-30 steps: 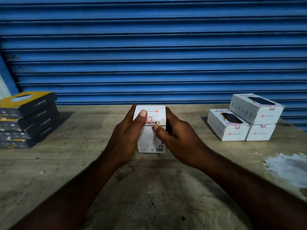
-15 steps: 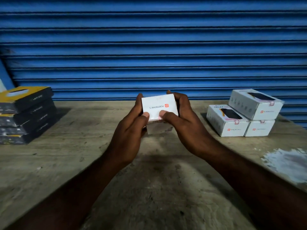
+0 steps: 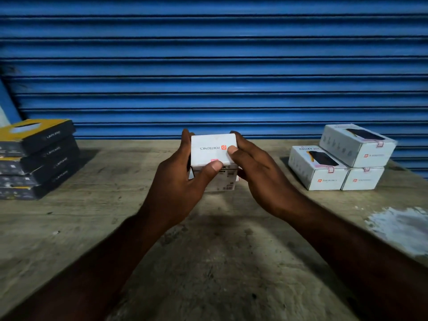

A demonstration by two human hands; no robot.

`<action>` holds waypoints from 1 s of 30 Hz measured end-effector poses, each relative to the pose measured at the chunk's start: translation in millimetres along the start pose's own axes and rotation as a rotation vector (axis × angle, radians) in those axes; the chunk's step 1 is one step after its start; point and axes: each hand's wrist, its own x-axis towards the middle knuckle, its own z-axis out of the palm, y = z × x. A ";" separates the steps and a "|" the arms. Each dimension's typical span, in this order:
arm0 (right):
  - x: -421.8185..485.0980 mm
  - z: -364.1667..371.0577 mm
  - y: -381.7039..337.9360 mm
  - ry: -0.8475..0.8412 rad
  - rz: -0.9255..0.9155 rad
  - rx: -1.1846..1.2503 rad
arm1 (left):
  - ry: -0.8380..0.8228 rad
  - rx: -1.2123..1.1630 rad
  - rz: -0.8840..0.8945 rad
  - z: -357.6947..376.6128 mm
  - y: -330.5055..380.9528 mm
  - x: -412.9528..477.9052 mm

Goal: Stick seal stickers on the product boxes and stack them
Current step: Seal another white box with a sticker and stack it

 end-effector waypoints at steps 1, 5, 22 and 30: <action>0.1 -1.2 -0.2 -0.015 0.010 -0.005 | 0.002 0.055 0.030 -1.2 -2.2 1.2; -0.1 -4.9 0.0 -0.070 0.008 -0.042 | -0.063 0.174 0.086 -8.1 -3.5 3.9; 4.2 -22.3 0.5 -0.102 0.006 -0.203 | -0.059 -0.286 -0.214 -11.1 -2.5 5.4; 11.5 -18.9 12.7 0.194 0.170 0.027 | -0.057 -0.523 -0.285 -9.2 -2.7 8.5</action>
